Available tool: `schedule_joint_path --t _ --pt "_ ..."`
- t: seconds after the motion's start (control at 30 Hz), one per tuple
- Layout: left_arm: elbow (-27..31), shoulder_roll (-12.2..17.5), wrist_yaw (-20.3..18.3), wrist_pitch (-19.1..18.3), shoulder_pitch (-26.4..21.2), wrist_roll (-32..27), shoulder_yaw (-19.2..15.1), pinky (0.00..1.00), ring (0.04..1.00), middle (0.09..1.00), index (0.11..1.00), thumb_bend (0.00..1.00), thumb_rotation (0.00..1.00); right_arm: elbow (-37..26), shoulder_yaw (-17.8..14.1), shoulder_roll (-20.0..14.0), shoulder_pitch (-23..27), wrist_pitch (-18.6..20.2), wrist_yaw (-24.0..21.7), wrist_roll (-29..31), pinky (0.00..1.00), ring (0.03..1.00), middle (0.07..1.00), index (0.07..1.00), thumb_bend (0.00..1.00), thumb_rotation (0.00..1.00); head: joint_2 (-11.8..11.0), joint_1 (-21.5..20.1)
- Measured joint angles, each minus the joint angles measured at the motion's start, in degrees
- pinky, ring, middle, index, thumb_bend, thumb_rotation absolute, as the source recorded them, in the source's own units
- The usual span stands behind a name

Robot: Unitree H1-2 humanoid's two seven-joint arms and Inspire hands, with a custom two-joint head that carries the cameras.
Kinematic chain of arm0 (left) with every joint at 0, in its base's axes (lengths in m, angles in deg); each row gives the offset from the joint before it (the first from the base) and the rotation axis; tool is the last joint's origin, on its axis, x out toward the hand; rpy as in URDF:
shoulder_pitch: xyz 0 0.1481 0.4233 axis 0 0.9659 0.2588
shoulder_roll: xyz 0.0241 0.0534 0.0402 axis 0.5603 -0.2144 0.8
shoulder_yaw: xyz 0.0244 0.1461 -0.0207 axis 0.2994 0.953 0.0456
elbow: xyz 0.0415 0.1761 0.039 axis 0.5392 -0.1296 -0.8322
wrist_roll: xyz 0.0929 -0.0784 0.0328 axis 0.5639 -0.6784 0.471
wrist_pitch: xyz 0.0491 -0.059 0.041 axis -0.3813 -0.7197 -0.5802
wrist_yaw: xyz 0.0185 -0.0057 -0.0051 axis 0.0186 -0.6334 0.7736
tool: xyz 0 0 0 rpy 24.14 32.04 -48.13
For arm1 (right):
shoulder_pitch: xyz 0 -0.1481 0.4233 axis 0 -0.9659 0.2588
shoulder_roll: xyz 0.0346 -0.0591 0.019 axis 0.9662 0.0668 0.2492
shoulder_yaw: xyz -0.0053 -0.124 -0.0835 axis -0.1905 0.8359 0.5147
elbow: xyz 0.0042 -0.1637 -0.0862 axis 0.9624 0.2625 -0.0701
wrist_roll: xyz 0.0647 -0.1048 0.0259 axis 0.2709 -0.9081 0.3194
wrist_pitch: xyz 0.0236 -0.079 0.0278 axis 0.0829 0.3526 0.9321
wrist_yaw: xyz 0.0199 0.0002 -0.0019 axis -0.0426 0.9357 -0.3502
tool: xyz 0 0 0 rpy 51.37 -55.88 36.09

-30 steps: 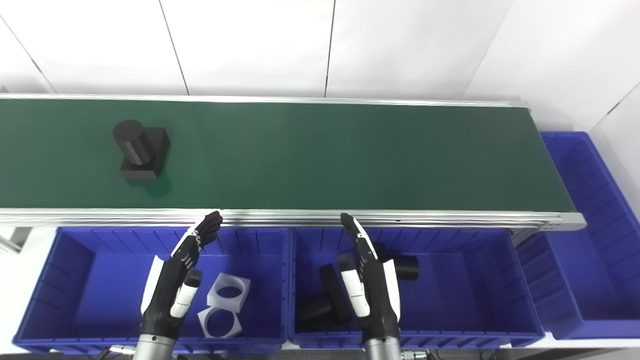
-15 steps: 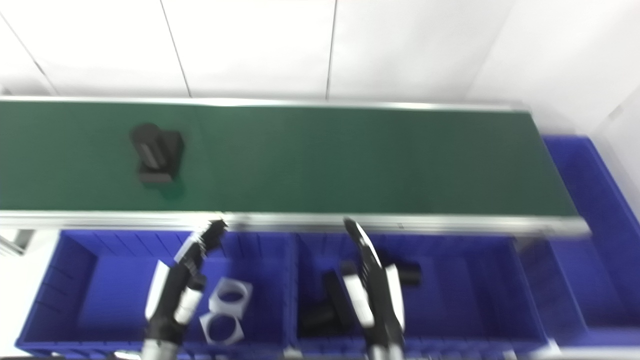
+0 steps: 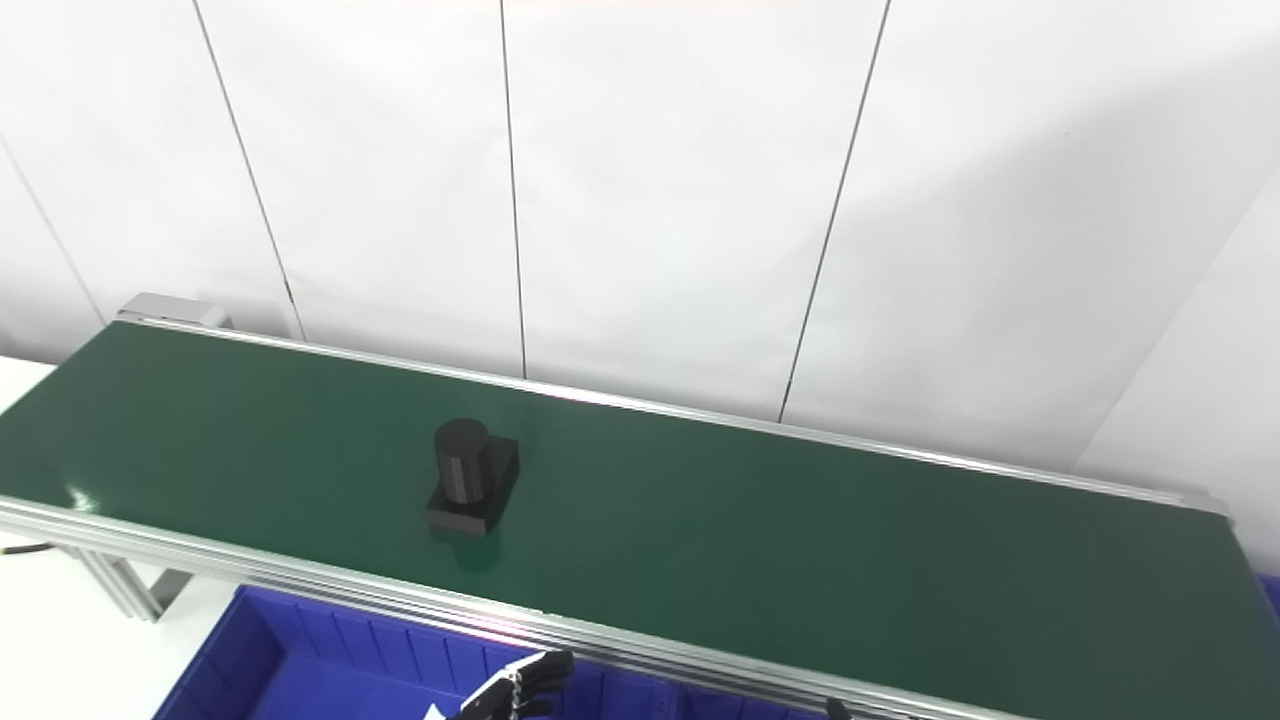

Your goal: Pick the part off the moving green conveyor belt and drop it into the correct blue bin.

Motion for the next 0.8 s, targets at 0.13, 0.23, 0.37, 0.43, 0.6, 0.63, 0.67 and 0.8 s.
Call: schedule_joint_path --t 0.13,0.23,0.37,0.43,0.6,0.63,0.67,0.8 --pt "-0.3 0.0 1.0 0.0 -0.3 -0.1 0.1 0.77 0.813 0.813 0.785 0.81 0.84 0.7 -0.4 0.0 0.4 -0.2 -0.1 0.6 1.0 1.0 0.991 0.962 0.54 1.0 -0.3 0.0" --pt "-0.5 0.0 1.2 0.0 -0.5 -0.2 0.3 0.76 0.807 0.81 0.78 0.8 0.83 1.9 -0.9 -0.1 1.0 -2.6 0.0 0.4 1.0 1.0 0.979 0.958 0.54 1.0 -0.4 -0.2" --pt "-1.3 0.1 2.3 0.0 -0.9 -0.1 0.7 0.75 0.806 0.812 0.781 0.79 0.83 1.7 -2.0 -0.2 1.7 -4.3 1.6 -3.7 1.0 1.0 0.984 0.956 0.56 1.0 -0.3 -0.3" --pt "-1.7 0.2 2.8 0.0 -1.3 0.0 0.9 0.75 0.802 0.809 0.78 0.79 0.83 1.3 -2.3 -0.4 2.1 -5.2 2.2 -6.1 1.0 1.0 0.972 0.956 0.56 0.97 -0.3 -0.4" --pt "-2.5 0.3 4.7 0.0 -2.1 0.1 2.1 0.74 0.791 0.8 0.776 0.81 0.84 -1.3 -3.2 -1.7 4.5 -6.4 3.4 -11.4 1.0 0.961 0.933 0.941 0.63 0.83 -0.6 -0.6" --pt "-2.7 0.4 5.0 0.0 -2.4 0.2 2.6 0.73 0.787 0.799 0.775 0.81 0.84 -1.7 -3.6 -1.8 5.2 -6.4 3.5 -11.5 1.0 0.959 0.93 0.939 0.64 0.81 -0.6 -0.6" --pt "-2.9 0.4 5.4 0.0 -2.6 0.2 3.0 0.73 0.785 0.798 0.776 0.81 0.84 -2.0 -3.8 -1.8 6.0 -6.4 3.7 -11.5 1.0 0.957 0.929 0.938 0.64 0.8 -0.7 -0.8" --pt "-3.7 0.4 7.0 0.0 -3.0 0.1 3.7 0.72 0.772 0.788 0.77 0.8 0.84 -3.1 -4.3 -1.8 8.8 -6.3 4.3 -13.0 1.0 0.956 0.932 0.947 0.68 0.79 -0.7 -1.0"
